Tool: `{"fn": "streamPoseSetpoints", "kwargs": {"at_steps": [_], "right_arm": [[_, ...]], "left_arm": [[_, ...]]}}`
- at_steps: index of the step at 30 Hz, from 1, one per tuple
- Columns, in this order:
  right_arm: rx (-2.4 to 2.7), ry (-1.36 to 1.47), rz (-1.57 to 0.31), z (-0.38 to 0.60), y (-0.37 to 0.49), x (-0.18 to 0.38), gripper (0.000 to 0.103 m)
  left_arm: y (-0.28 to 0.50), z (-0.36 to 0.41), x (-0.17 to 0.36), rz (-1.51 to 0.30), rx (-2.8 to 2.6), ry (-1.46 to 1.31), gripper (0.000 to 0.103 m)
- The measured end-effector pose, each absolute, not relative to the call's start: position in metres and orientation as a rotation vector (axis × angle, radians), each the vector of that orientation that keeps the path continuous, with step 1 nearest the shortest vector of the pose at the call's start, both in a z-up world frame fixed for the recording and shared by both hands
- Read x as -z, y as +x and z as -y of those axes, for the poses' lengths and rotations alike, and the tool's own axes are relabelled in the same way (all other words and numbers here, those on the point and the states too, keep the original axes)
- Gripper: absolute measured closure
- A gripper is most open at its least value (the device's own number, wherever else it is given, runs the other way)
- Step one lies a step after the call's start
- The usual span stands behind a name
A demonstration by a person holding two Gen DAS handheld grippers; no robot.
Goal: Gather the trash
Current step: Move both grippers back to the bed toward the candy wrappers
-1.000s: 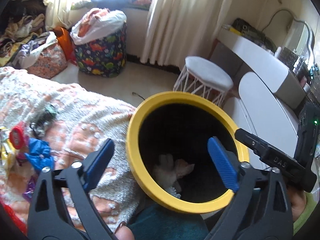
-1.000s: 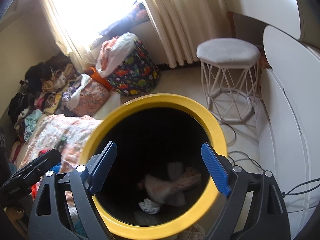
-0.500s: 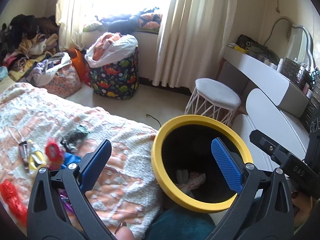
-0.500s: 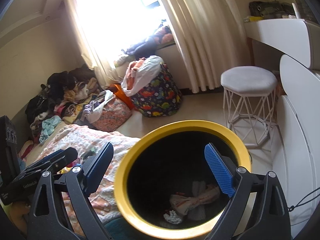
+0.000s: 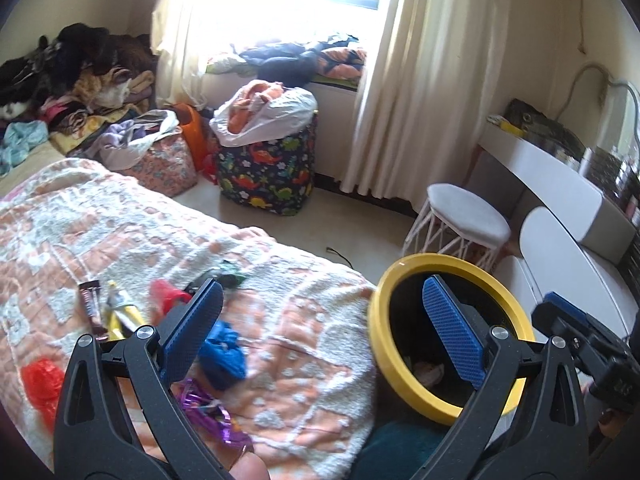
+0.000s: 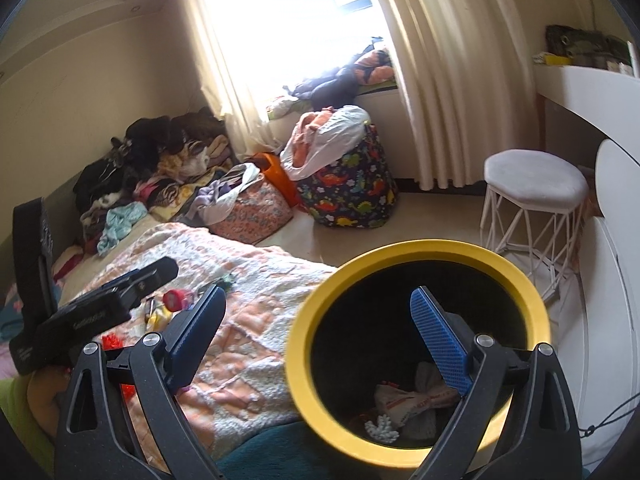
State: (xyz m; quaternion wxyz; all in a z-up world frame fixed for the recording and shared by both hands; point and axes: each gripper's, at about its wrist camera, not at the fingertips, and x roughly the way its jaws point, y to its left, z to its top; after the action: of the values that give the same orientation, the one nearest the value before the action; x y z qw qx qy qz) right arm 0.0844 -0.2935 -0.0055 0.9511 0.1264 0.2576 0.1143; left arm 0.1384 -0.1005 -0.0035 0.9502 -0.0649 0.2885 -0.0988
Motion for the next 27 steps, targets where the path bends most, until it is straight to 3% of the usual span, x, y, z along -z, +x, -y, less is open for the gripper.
{"fn": "streamPoseSetpoints", "kwargs": {"at_steps": [27], "right_arm": [[-0.417,0.064,-0.577,0.17,0.114,-0.001,0.012]], "left_arm": [[0.133,-0.034,0.014,-0.554,-0.014,-0.306,0.011]]}}
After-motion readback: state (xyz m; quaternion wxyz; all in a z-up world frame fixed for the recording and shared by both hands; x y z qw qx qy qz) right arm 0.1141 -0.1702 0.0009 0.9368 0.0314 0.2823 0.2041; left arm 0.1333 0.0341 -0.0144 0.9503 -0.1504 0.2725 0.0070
